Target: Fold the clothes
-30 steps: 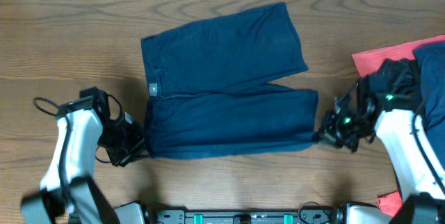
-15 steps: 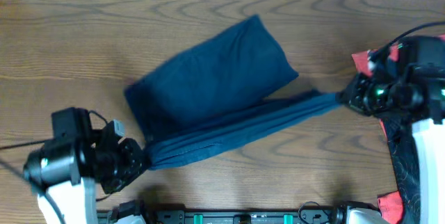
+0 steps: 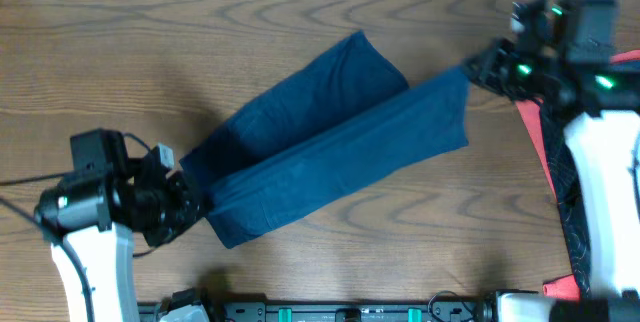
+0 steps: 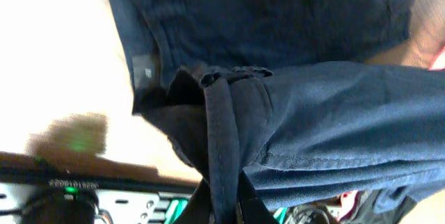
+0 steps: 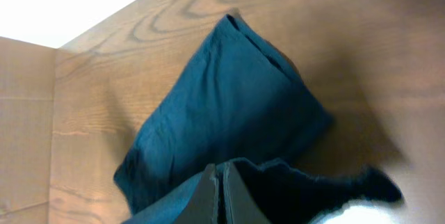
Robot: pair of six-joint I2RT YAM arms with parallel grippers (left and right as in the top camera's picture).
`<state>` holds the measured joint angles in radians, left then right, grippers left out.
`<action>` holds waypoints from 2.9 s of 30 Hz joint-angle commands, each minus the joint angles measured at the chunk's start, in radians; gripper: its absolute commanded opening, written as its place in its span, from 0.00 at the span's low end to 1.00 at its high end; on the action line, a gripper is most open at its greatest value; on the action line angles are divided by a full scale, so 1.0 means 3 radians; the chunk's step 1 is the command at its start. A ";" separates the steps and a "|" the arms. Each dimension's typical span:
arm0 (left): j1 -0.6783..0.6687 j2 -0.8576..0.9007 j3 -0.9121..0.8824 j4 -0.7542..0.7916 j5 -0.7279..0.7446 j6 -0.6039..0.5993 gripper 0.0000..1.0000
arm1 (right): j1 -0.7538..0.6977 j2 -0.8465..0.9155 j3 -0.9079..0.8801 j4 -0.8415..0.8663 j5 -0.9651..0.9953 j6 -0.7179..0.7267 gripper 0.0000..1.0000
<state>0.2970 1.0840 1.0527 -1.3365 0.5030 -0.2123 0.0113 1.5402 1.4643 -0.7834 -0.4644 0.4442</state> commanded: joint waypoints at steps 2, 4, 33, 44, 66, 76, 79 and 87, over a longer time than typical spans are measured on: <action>0.0052 0.0300 0.0029 0.0215 -0.0977 -0.0125 0.06 | 0.0067 0.0484 0.0022 0.0669 0.0394 0.0041 0.01; 0.0052 0.0440 0.0029 0.0392 -0.1054 -0.0149 0.06 | 0.0144 0.0704 0.0022 0.0997 0.0285 0.0045 0.01; 0.0019 0.1269 0.0158 0.1259 -0.0996 -0.0037 0.83 | 0.0140 0.1704 0.0018 0.0426 0.0024 -0.1047 0.56; -0.0275 0.1385 -0.0023 0.1319 -0.0954 0.0084 0.70 | 0.0580 0.1710 -0.0343 0.0045 0.0139 -0.1442 0.21; -0.0343 0.1385 -0.0024 0.1373 -0.0837 0.0146 0.71 | 0.0226 0.1002 -0.0561 -0.0726 0.1127 -0.0796 0.42; -0.0590 0.1385 -0.0024 0.1456 -0.0832 0.0144 0.71 | 0.0174 0.1011 -0.0568 0.0619 0.0300 -0.0641 0.55; -0.0590 0.1385 -0.0024 0.1469 -0.0833 0.0145 0.71 | 0.0252 0.1279 -0.0568 0.0790 0.0300 -0.0534 0.48; -0.0590 0.1385 -0.0024 0.1459 -0.0842 0.0145 0.71 | 0.0317 0.1638 -0.0568 0.1041 -0.0273 -0.0637 0.44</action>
<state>0.1215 1.4914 1.0550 -0.8951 0.2489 -0.1825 0.0933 2.0232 1.2930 -0.4866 -0.4221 0.2703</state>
